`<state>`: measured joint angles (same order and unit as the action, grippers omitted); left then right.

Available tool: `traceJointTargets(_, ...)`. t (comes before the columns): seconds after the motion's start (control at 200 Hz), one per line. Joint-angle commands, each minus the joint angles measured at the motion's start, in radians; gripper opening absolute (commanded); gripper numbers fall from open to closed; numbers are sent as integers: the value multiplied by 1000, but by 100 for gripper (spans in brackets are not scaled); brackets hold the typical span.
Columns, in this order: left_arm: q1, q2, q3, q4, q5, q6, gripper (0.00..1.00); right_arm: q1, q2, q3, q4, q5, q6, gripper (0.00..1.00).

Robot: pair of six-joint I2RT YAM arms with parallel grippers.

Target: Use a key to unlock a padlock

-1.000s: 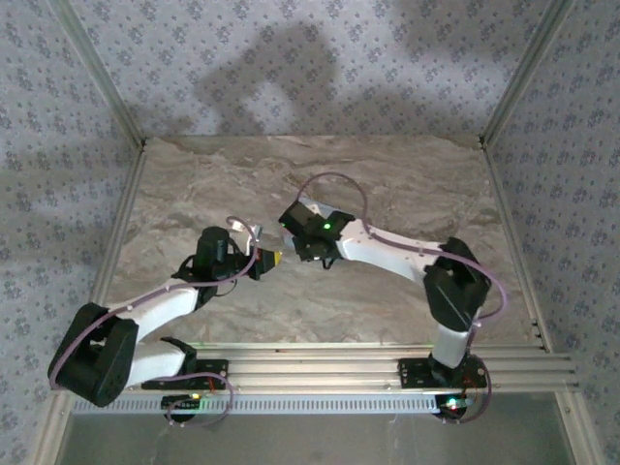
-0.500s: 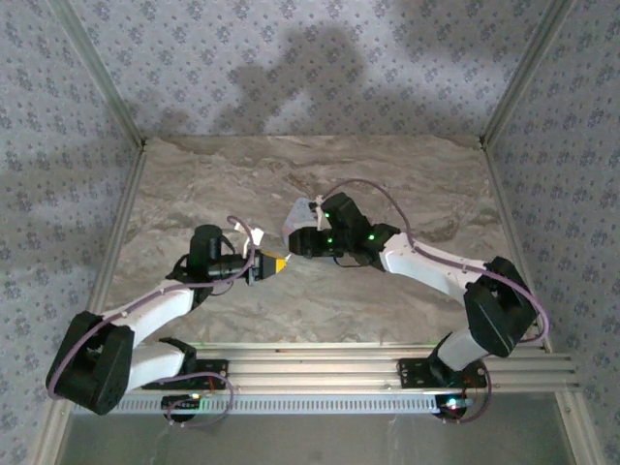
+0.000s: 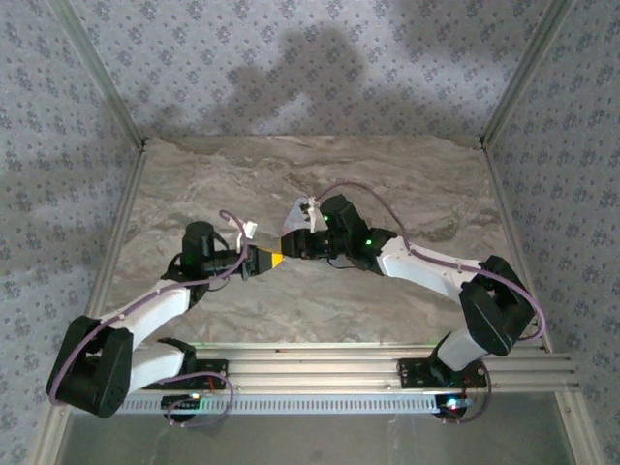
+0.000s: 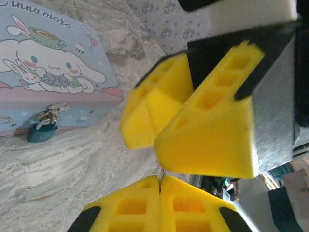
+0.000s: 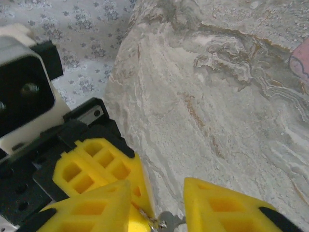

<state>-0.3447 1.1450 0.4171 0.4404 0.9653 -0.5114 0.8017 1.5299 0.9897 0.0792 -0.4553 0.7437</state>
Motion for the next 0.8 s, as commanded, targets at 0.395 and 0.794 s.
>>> traceJointTargets(0.395,18,-37,10,39,24,-27,9,-1,-43,-14,-35,14,-82,0)
traceJointTargets(0.794,55,-38,-72,382,55,-260,42,-19,-100,-12,-46,-31,-166,0)
